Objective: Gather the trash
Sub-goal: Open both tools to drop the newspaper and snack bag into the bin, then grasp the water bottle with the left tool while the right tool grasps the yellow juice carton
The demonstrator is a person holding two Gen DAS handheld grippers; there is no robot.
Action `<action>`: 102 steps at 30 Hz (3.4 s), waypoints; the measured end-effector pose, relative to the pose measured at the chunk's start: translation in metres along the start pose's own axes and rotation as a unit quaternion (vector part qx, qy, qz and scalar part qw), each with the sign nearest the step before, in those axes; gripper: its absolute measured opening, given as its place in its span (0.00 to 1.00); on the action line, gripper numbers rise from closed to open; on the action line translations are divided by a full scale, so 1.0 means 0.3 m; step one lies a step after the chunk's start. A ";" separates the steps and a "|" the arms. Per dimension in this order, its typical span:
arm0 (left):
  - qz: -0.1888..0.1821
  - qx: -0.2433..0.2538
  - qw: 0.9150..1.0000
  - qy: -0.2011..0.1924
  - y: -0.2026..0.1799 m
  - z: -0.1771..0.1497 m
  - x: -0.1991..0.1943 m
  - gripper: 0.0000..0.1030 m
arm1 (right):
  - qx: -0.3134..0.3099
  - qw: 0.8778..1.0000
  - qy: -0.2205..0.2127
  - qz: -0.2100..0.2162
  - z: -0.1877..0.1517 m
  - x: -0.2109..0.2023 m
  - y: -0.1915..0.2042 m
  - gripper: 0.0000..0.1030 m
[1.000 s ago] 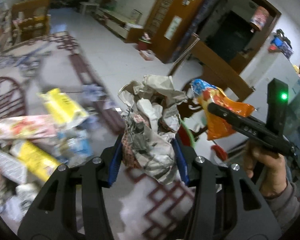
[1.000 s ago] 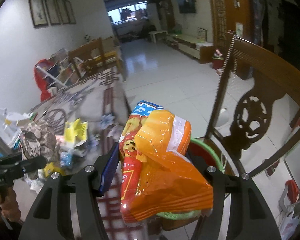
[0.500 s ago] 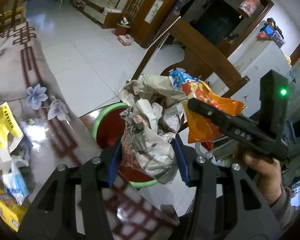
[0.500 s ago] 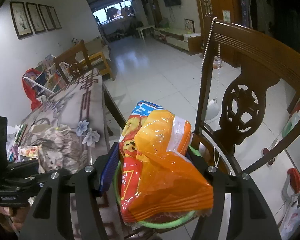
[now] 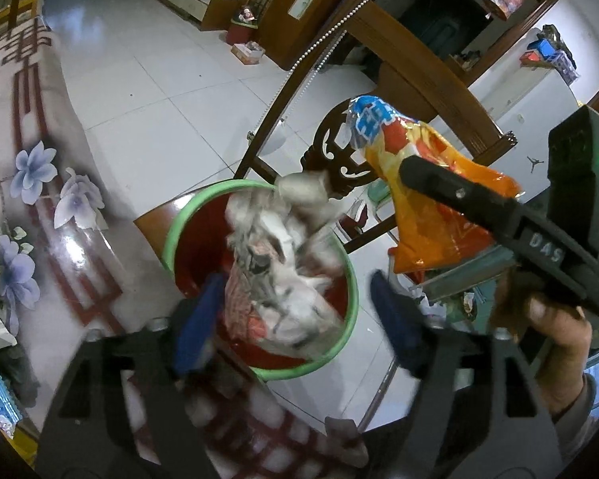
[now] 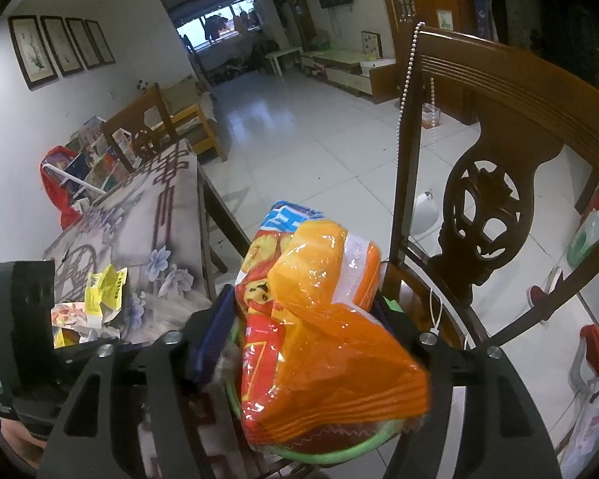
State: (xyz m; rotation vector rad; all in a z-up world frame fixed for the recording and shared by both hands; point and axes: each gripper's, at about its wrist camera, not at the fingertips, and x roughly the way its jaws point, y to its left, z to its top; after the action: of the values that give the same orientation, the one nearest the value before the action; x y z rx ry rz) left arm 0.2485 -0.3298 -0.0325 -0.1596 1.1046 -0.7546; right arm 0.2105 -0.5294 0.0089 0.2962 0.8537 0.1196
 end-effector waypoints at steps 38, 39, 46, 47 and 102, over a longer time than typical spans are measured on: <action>0.178 -0.106 0.968 -0.141 0.385 -0.388 -0.817 0.95 | -0.132 0.987 0.021 0.090 -0.067 0.028 0.596 0.93; 0.184 -0.108 0.966 -0.143 0.408 -0.408 -0.843 0.95 | -0.143 0.985 0.024 0.092 -0.080 0.033 0.624 0.93; 0.227 -0.139 0.952 -0.151 0.575 -0.551 -1.016 0.95 | -0.218 0.968 0.042 0.116 -0.194 0.064 0.824 0.93; 0.231 -0.141 0.951 -0.151 0.592 -0.567 -1.031 0.95 | -0.228 0.965 0.043 0.122 -0.220 0.070 0.858 0.93; 0.307 -0.120 0.944 0.014 1.065 -0.646 -0.915 0.56 | -0.425 0.881 0.182 0.098 -0.460 0.442 1.224 0.35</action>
State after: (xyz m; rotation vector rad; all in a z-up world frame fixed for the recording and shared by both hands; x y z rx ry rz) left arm 0.1701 0.1257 -0.0687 -0.0030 1.1850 -0.0619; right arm 0.1980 -0.1214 -0.0607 -0.4890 1.0583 0.7362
